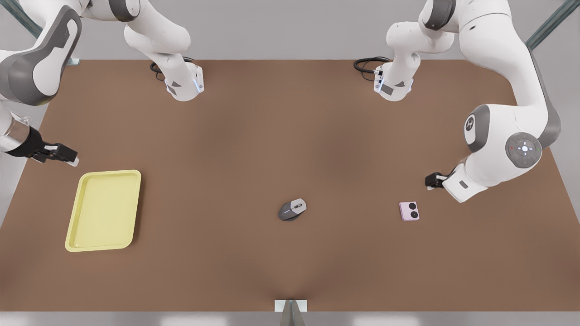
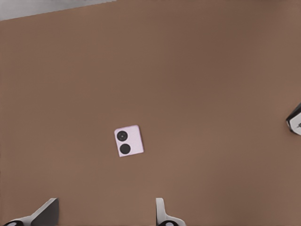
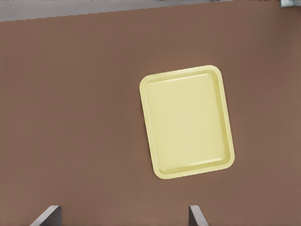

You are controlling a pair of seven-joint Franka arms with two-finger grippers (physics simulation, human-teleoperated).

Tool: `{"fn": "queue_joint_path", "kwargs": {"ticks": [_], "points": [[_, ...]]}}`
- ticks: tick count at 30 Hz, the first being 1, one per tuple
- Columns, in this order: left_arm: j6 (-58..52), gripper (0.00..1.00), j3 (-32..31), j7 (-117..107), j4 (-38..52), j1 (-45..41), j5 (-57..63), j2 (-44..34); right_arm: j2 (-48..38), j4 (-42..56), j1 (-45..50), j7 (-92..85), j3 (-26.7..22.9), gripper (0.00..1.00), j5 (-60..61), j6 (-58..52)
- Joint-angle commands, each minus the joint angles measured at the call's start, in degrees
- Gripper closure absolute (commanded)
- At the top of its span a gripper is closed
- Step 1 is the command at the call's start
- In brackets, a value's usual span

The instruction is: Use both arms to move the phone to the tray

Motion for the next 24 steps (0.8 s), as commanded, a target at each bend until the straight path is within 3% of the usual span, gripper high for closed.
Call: {"fn": "queue_joint_path", "kwargs": {"ticks": [1, 5, 9, 13, 24], "points": [[3.7, 0.00, 0.0, 2.0, 0.0, -0.1, 0.4, 0.3, -0.1, 0.0, 0.0, -1.2, 0.0, 0.00, 0.0, 1.5], [12.7, 0.00, 0.4, -5.3, -2.4, 0.0, -0.4, 5.2, -0.1, 0.0, 0.0, -1.2, 0.0, 0.00, 0.0, 1.5], [34.6, 0.00, 0.5, -11.2, -18.2, 0.3, -3.2, 6.4, -0.1, 0.0, 0.0, -1.2, 0.0, 0.00, 0.0, 1.5], [43.5, 0.00, 1.7, -11.8, -23.3, 0.4, -4.5, 8.7, -0.1, 0.0, 0.0, -1.2, 0.0, 0.00, 0.0, 1.5], [55.1, 0.00, 2.9, -11.8, -32.4, 0.6, -6.6, 13.4, -0.1, 0.0, 0.0, -1.2, 0.0, 0.00, 0.0, 1.6]]}}
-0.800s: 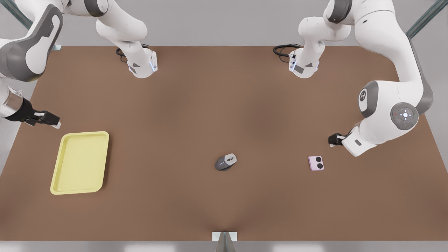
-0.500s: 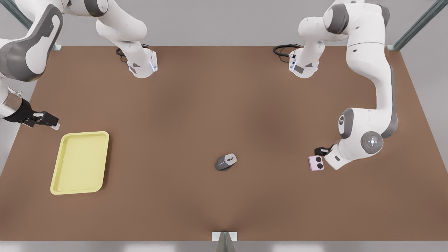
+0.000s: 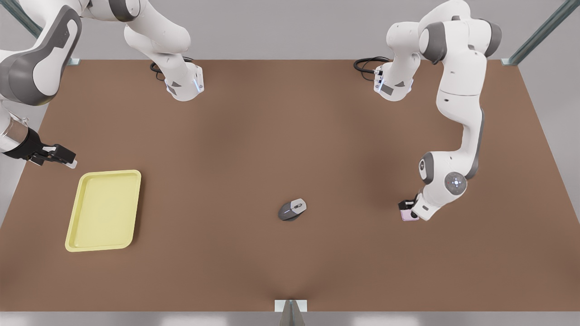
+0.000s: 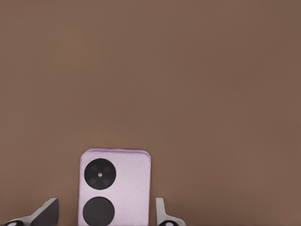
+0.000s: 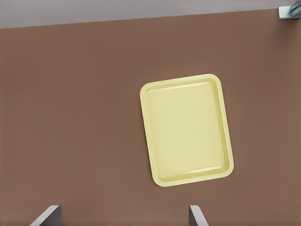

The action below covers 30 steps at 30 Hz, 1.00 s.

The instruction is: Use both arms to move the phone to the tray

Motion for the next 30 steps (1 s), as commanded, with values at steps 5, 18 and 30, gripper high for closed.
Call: {"fn": "queue_joint_path", "kwargs": {"ticks": [5, 18, 30], "points": [[7.6, 0.00, -0.1, -4.4, -1.9, -0.2, -0.4, 0.5, -0.1, 0.0, 0.0, -0.3, 0.0, 0.00, 0.0, 0.0], [6.9, 0.19, -0.1, -3.6, -1.9, -0.5, -0.7, 1.7, -0.1, 0.0, 0.0, -0.3, 0.0, 0.00, 0.0, 0.0], [2.6, 0.21, -0.3, -3.5, 0.5, -0.8, -0.6, 1.2, -0.1, 0.0, 0.0, -0.3, 0.0, 0.00, 0.0, 0.0]]}}
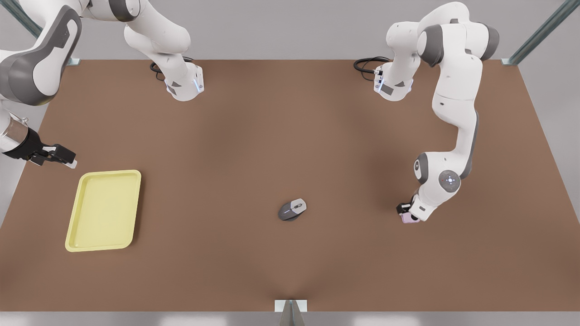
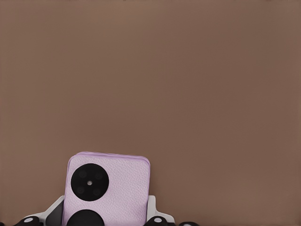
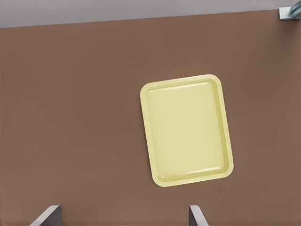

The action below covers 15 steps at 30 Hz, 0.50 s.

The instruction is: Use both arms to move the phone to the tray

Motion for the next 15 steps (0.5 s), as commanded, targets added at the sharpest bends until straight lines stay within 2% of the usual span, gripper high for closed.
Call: {"fn": "queue_joint_path", "kwargs": {"ticks": [1, 2, 4, 9, 11, 15], "points": [[-3.8, 0.21, -0.3, -0.5, 1.3, -0.2, 0.0, -0.4, -0.1, 0.0, 0.0, -0.1, 0.0, 0.00, 0.0, 0.0], [-9.9, 0.21, -0.3, -1.4, 4.0, -1.4, -0.1, -1.2, -0.1, 0.0, 0.0, -0.1, 0.0, 0.00, 0.0, 0.0], [-12.8, 0.21, -0.3, -5.1, 5.9, -4.8, -0.1, -2.3, -0.1, 0.0, 0.0, -0.1, 0.0, 0.00, 0.0, 0.0], [-24.8, 0.22, -0.3, -34.6, 19.9, -20.3, 0.3, -0.7, -0.1, 0.0, 0.0, -0.1, 0.0, 0.00, 0.0, 0.0], [-24.8, 0.22, -0.3, -47.2, 28.1, -27.7, 0.5, 4.4, -0.1, 0.0, 0.0, -0.1, 0.0, 0.00, 0.0, 0.0], [-28.0, 0.22, -0.2, -60.7, 51.9, -37.2, 0.3, 18.6, -0.1, 0.0, 0.0, 0.0, 0.0, 0.00, 0.0, 0.0]]}}
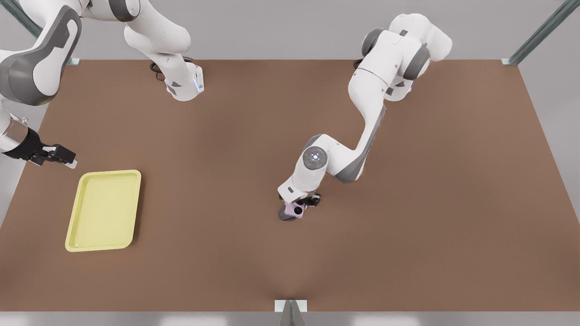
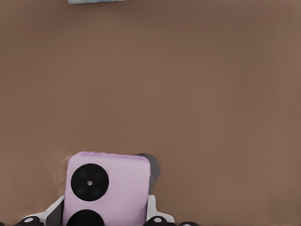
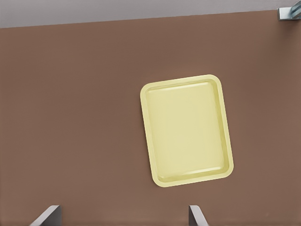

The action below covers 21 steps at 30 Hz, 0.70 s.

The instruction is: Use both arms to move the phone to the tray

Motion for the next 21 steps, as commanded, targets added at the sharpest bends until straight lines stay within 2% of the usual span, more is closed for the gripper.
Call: {"fn": "queue_joint_path", "kwargs": {"ticks": [1, 3, 7, 11, 16, 17, 19, 21], "points": [[-4.5, 0.22, 0.0, -40.2, 7.8, -2.8, -0.2, 4.4, -0.1, 0.0, 0.0, 0.0, 0.0, 0.00, 0.0, 0.0], [4.0, 0.23, 0.1, -40.0, 8.6, -6.3, 0.2, 6.6, -0.1, 0.0, 0.0, 0.0, 0.0, 0.00, 0.0, 0.0], [8.3, 0.23, 0.4, -39.8, 16.5, -10.6, 4.7, 15.8, -0.1, 0.0, 0.0, 0.0, 0.0, 0.00, 0.0, 0.0], [14.4, 0.23, 0.5, -43.3, 16.5, -11.6, 4.7, 18.5, 0.0, 0.0, 0.0, 0.0, 0.0, 0.00, 0.0, 0.0], [15.3, 0.22, 0.2, -47.5, 16.0, -11.7, 4.7, 19.4, 0.3, 0.1, 0.0, 0.0, 0.0, 0.00, 0.0, 0.0], [15.2, 0.21, 0.2, -47.4, 15.8, -11.8, 4.7, 19.5, 0.3, 0.1, 0.0, 0.0, 0.0, 0.00, 0.0, 0.0], [15.2, 0.04, 0.3, -47.2, 15.7, -12.1, 4.8, 19.6, 0.3, 0.1, 0.0, 0.0, 0.1, 0.00, 0.0, 0.0], [15.1, 0.00, 0.3, -47.2, 15.8, -12.4, 6.4, 19.5, 0.3, 0.1, 0.0, 0.0, 0.1, 0.00, 0.0, 0.0]]}}
